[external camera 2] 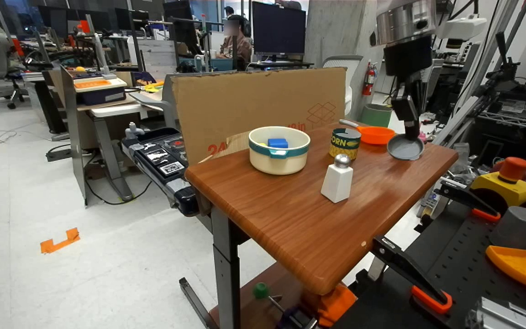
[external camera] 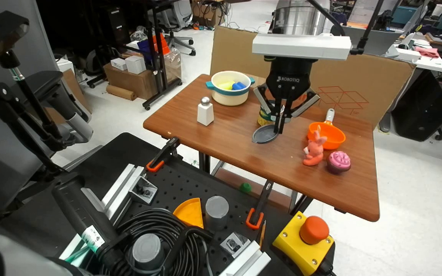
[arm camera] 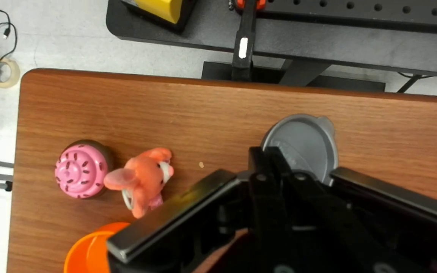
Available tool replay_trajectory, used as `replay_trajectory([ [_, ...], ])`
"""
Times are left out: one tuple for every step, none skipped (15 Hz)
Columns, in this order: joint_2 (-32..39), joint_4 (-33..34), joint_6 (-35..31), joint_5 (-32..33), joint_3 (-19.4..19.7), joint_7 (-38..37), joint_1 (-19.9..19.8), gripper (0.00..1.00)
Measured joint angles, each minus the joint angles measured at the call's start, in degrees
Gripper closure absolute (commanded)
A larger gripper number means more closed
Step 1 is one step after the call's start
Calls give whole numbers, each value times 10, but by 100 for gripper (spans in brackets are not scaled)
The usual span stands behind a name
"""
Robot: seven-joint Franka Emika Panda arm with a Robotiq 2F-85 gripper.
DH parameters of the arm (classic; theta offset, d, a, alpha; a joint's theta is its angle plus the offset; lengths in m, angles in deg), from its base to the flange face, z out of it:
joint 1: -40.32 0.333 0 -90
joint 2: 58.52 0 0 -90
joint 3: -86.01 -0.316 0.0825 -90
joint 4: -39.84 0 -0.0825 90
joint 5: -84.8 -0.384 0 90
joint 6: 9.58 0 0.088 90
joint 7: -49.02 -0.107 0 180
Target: Uncover the bottle of corn and put the lid on the table
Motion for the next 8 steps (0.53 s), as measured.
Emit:
replay_trajectory([
  [1,0,0,-4,0,-2,0,56],
  [2,0,0,-8,0,-4,0,50],
  [3,0,0,-10,0,-5,0,42],
  [3,0,0,-13,0,-5,0,35],
  [3,0,0,-16,0,-5,0,27],
  [3,0,0,-17,0,-5,0,20],
  [3,0,0,-18,0,-5,0,14],
  [3,0,0,-18,0,-5,0,5],
])
